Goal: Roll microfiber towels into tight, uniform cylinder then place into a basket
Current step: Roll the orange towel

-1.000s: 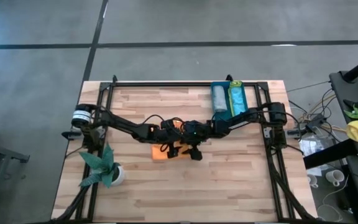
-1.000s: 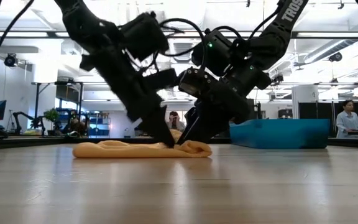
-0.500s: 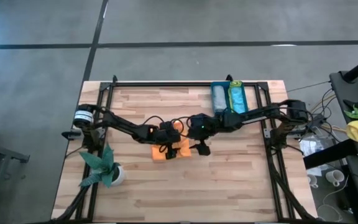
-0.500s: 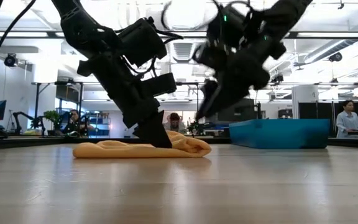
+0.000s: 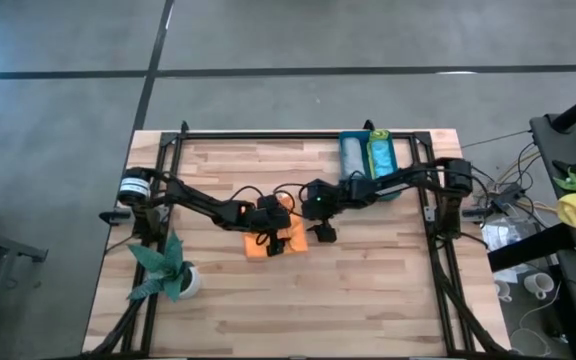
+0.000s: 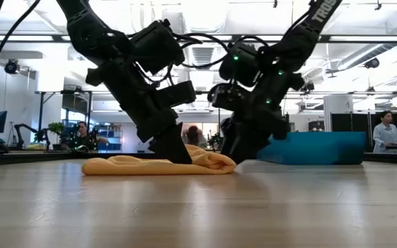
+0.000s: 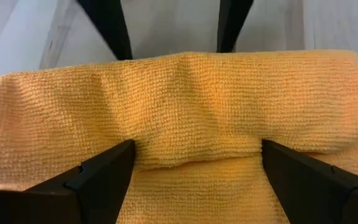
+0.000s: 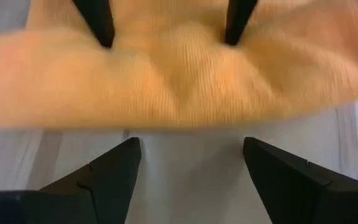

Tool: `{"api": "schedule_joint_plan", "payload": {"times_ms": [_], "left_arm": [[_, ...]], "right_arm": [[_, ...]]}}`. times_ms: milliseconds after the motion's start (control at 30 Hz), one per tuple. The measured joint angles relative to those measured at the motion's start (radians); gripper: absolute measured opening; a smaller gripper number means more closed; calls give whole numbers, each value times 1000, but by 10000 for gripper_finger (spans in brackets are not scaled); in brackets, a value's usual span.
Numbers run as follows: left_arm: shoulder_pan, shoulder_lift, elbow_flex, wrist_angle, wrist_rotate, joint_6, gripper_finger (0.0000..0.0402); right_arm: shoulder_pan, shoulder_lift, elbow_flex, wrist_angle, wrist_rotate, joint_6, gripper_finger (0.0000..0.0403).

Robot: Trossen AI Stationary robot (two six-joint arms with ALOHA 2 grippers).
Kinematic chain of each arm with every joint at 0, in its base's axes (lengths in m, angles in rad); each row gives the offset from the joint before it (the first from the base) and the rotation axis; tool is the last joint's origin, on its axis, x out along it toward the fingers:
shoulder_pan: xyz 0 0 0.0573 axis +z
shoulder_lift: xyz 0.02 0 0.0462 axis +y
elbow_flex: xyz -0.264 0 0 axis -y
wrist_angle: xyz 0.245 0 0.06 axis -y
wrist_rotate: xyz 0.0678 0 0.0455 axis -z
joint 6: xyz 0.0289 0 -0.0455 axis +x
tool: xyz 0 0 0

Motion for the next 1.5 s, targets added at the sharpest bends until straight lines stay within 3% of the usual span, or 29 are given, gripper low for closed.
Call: {"api": "schedule_joint_plan", "payload": {"times_ms": [833,1000,1100,1300,1400,1500], "left_arm": [[6,-29,0,-35,-16,-103,336],[7,-31,8,-56,-14,-29,335],[5,-31,10,-57,-11,-18,313],[5,-31,10,-58,-8,-27,228],[5,-31,10,-56,-8,-27,219],[8,-34,10,-56,-8,-51,234]], "right_arm": [[1,28,63,16,-6,46,277],[1,28,63,17,-6,50,274],[1,28,63,16,-6,50,276],[1,28,63,16,-7,50,274],[1,28,63,15,-11,50,277],[1,28,63,15,-13,50,279]]}}
